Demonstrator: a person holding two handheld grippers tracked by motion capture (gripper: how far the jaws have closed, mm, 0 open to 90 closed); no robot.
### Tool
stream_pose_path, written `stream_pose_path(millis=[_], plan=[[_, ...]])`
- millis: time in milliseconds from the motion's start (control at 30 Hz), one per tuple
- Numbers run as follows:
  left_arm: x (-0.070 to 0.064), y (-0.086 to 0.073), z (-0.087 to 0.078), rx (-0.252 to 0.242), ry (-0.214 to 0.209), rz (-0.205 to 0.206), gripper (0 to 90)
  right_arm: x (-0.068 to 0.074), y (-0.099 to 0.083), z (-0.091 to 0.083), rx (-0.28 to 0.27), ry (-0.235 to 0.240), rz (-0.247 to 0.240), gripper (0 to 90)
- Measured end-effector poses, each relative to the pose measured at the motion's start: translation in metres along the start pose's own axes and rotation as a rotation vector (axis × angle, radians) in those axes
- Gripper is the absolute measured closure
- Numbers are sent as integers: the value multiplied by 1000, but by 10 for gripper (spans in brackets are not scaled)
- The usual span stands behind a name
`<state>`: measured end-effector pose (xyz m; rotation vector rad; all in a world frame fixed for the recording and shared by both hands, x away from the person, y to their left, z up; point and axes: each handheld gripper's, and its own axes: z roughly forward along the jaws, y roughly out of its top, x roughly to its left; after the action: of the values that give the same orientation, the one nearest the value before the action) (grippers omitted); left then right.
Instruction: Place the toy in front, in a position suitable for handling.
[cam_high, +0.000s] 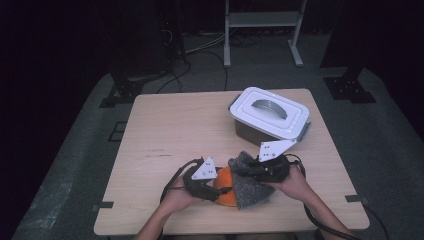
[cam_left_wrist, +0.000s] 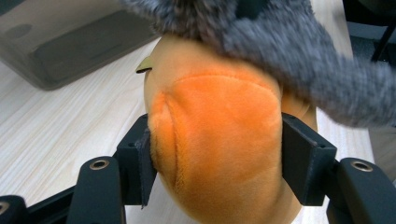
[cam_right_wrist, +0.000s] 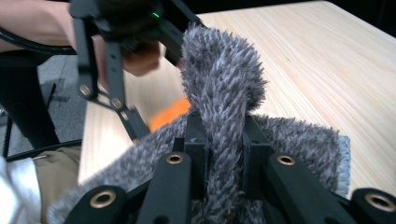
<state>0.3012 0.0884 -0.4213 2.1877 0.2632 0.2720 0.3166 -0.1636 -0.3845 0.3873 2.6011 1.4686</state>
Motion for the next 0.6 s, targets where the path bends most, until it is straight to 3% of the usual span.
stream_pose_path(millis=[200, 333, 433, 600], plan=[[-6, 2, 1, -10, 5, 55, 351, -14, -23, -17, -14, -11, 94, 762], [-15, 6, 2, -16, 19, 133, 348, -5, -10, -17, -9, -1, 63, 761], [-20, 6, 1, -14, 34, 189, 342, 2, 8, -5, 16, 10, 27, 761], [-18, 0, -2, -15, 34, 194, 343, -6, 9, 0, 27, 18, 49, 761]])
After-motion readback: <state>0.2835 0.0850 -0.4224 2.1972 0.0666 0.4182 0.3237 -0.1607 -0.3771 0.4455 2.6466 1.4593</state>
